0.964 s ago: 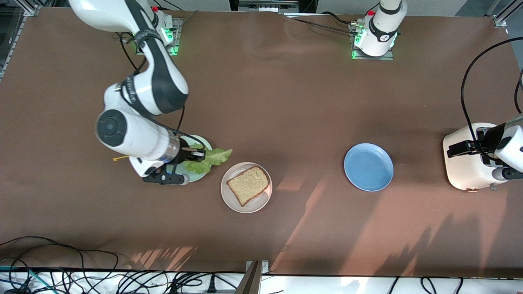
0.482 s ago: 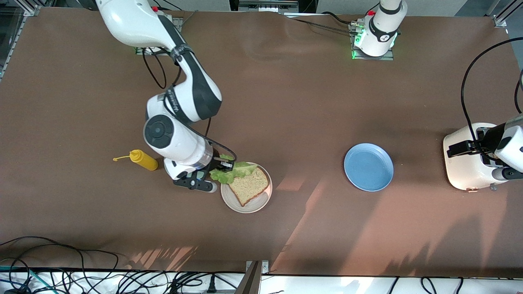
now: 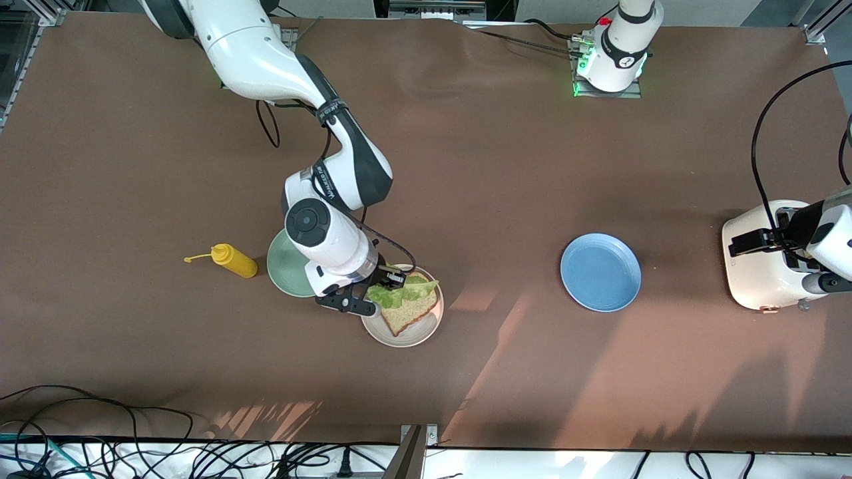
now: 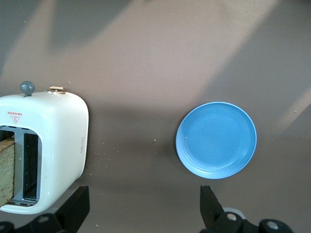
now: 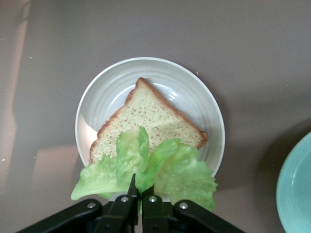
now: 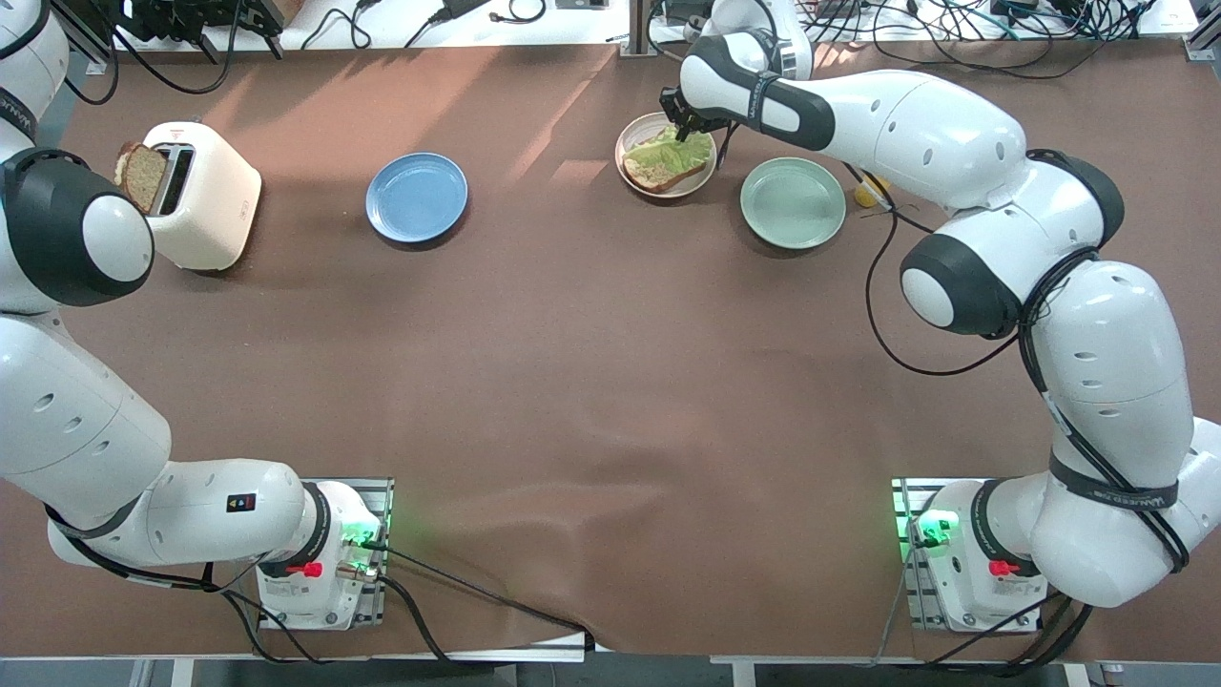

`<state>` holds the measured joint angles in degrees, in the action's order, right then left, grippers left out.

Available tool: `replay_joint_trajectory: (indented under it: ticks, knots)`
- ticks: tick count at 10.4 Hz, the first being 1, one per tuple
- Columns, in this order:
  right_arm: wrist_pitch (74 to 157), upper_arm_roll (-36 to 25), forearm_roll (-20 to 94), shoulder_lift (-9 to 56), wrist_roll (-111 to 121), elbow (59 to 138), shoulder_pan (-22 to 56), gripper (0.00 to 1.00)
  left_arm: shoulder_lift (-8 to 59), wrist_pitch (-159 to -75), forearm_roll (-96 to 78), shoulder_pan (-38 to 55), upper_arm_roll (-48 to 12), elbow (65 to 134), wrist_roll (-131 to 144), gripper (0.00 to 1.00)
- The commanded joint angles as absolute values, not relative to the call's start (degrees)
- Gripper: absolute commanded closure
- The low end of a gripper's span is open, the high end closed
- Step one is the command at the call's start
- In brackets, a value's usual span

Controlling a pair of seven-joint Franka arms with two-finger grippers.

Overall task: Make sandwich on beige plate with both arms
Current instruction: 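Lower the lettuce onto the bread slice and open the right gripper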

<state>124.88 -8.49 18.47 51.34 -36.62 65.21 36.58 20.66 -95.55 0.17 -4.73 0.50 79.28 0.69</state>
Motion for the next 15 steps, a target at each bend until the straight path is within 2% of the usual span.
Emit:
replay_joint_trajectory:
  ticks: [1, 10, 11, 12, 15]
  knots:
    - [124.7, -9.8, 19.0, 53.7, -37.7, 62.6, 37.8, 1.0, 19.9, -95.7, -0.9, -5.0, 0.5, 80.2, -0.9, 0.0]
    - [133.2, -9.6, 19.7, 56.8, -38.2, 62.6, 38.3, 1.0, 20.1, -95.7, -0.9, -5.0, 0.5, 80.2, -0.9, 0.0]
    - [133.3, -9.7, 19.7, 56.9, -38.7, 62.6, 38.4, 0.63, 20.2, -95.7, -0.9, -5.0, 0.5, 80.2, -0.9, 0.0]
    - [133.3, -9.7, 19.6, 56.9, -38.7, 62.7, 38.4, 0.01, 20.2, -95.7, -0.9, -5.0, 0.5, 80.2, -0.9, 0.0]
    - [133.5, -9.8, 19.2, 56.8, -38.4, 62.7, 38.5, 0.0, 20.2, -95.7, -0.9, -5.0, 0.5, 80.2, -0.9, 0.0]
